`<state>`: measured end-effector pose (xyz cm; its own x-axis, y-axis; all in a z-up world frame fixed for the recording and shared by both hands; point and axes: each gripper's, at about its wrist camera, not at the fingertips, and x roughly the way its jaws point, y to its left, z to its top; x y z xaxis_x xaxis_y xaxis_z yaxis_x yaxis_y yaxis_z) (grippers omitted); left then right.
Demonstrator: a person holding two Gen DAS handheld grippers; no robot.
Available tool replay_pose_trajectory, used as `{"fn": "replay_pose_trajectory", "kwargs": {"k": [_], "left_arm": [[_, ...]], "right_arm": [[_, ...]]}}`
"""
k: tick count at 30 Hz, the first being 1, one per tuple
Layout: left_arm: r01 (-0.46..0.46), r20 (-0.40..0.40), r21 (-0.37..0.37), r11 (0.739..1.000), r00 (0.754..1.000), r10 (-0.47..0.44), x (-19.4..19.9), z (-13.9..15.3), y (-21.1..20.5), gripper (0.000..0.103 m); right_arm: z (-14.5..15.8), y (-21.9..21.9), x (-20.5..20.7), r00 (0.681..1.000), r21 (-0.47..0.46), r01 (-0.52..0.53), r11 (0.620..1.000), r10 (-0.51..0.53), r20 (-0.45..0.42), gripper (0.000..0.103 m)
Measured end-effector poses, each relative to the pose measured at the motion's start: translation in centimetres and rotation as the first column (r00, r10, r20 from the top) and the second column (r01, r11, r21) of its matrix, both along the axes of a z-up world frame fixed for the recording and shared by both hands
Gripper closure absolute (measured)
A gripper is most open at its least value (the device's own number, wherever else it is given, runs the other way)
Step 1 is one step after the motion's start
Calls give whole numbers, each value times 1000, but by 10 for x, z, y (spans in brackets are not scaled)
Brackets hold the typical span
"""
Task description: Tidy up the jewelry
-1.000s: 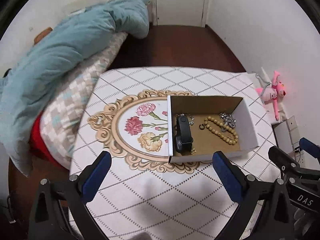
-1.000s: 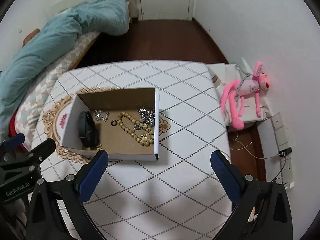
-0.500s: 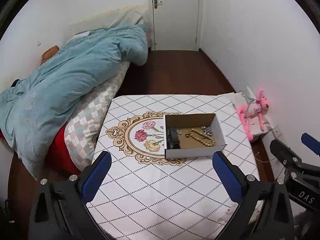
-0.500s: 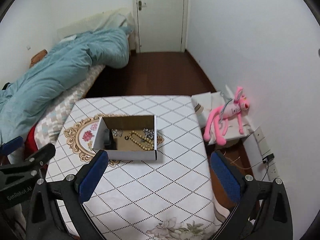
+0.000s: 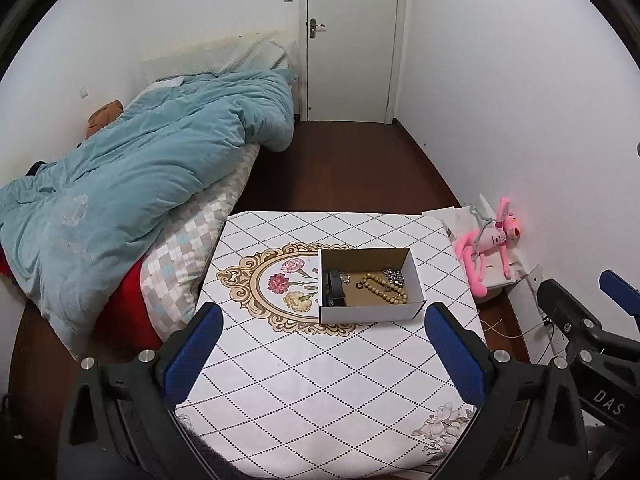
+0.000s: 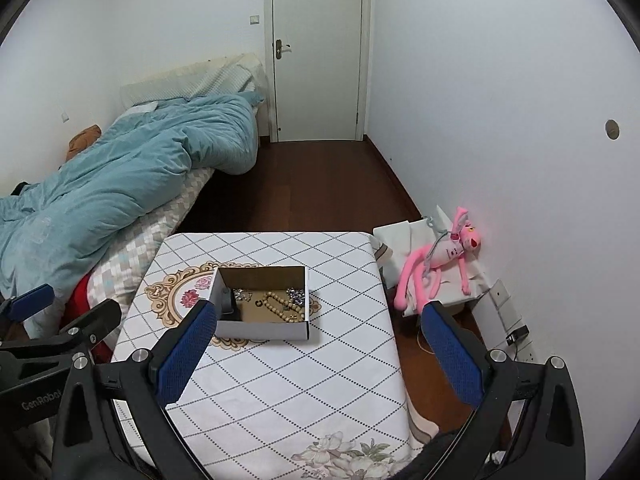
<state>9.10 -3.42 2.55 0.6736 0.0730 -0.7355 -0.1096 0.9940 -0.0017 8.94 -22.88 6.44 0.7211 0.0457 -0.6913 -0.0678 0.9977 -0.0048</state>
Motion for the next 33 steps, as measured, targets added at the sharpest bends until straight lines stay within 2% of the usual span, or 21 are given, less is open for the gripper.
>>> {"fn": "replay_pose_trajectory", "kwargs": {"k": [5,12,21,33], "left_arm": [[-13,-18,1,1000,1000,13,10,1,1,0],[-10,-61,10,1000,998,11,30,-3,0,0],[-21,-124,17,1000,992,23,63,-17,2,0],[-20,-192,12,1000,981,22,80,-37,2,0]], "right_arm": [[2,-6,6,1000,1,16,1000,-16,-13,0],[-7,-6,35,998,-2,11,1000,-11,-62,0],[-26,1,76,992,-22,-7,1000,5,-123,0],[-46,6,97,982,-33,-31,999,25,-186,0]]}}
